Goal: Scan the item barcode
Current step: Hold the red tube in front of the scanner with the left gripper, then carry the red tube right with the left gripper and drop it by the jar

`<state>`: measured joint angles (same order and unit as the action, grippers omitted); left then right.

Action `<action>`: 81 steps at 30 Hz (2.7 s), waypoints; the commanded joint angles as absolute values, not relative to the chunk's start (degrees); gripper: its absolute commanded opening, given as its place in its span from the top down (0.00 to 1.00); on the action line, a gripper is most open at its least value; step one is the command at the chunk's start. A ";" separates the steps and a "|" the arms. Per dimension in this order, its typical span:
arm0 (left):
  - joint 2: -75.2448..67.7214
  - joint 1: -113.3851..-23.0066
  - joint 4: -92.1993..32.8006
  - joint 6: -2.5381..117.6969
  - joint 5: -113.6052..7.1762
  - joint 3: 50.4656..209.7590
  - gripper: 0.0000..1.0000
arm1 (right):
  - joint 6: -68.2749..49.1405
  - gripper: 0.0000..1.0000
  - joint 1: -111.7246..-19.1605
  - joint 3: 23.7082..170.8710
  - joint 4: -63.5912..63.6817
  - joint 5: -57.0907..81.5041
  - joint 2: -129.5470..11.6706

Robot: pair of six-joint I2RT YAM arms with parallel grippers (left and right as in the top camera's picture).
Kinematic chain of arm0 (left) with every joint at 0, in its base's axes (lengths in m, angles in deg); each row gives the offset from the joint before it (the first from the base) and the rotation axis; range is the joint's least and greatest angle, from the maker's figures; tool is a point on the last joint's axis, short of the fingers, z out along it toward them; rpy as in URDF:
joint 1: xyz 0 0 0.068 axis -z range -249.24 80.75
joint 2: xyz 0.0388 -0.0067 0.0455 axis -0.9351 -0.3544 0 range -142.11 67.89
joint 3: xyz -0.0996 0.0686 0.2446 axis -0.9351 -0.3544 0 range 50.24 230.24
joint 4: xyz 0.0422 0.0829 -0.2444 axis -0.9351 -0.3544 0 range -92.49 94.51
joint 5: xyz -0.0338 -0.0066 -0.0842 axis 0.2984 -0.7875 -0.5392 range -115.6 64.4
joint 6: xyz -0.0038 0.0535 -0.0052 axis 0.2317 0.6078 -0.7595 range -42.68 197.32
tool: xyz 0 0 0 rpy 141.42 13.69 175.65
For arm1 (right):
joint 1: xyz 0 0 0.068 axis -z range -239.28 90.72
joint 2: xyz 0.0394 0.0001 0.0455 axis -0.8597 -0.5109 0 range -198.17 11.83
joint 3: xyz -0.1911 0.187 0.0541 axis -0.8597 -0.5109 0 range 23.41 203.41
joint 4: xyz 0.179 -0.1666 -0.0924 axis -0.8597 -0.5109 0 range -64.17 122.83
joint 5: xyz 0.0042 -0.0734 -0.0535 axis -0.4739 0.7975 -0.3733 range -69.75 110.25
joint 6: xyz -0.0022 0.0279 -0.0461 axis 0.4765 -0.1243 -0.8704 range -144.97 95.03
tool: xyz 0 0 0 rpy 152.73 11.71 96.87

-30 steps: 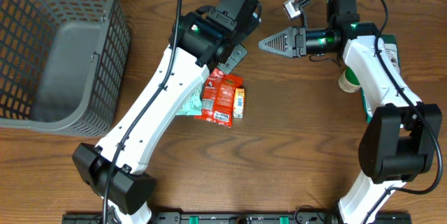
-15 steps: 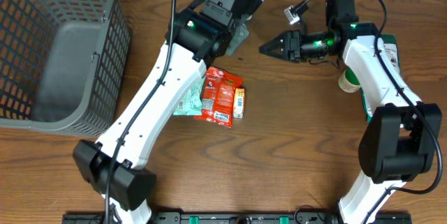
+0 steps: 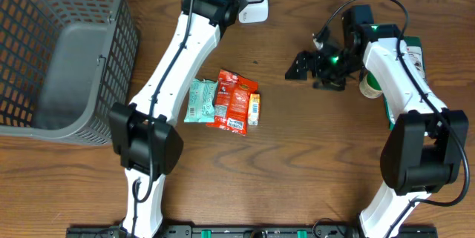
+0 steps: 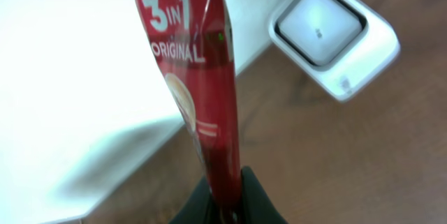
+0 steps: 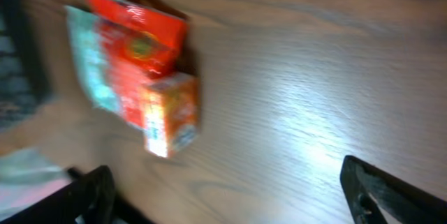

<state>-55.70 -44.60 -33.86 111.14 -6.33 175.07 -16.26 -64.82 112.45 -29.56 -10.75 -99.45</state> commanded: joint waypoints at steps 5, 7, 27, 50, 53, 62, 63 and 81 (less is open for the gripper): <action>-67.90 -45.72 -21.49 117.48 -5.13 176.14 0.93 | -16.23 0.01 -65.80 112.51 -29.76 -0.59 -99.71; -71.22 -45.72 -18.63 121.46 -5.11 176.14 0.93 | -16.23 0.01 -65.80 112.51 -29.76 -0.59 -99.71; -80.56 -46.20 -6.24 135.18 -8.63 176.10 0.93 | -16.23 0.01 -65.80 112.51 -29.76 -0.59 -99.71; -49.80 -41.13 -46.32 94.51 -27.53 176.14 0.93 | -14.40 0.01 -65.80 112.51 -29.76 -2.47 -99.71; -46.55 -41.06 -51.87 88.65 -35.73 176.14 0.93 | -16.01 0.01 -64.95 113.58 -30.54 -13.53 -99.58; -48.54 -37.74 -49.47 67.93 -46.88 172.51 0.93 | -24.21 0.22 -46.33 130.48 -49.95 -17.09 -93.94; -49.34 -36.12 -48.20 63.60 -46.83 171.53 0.93 | -24.19 0.21 -42.46 130.50 -50.11 -17.11 -92.46; -72.64 -13.21 -6.59 35.03 -49.87 167.31 0.60 | -23.77 0.17 -29.91 130.48 -53.14 -14.49 -90.93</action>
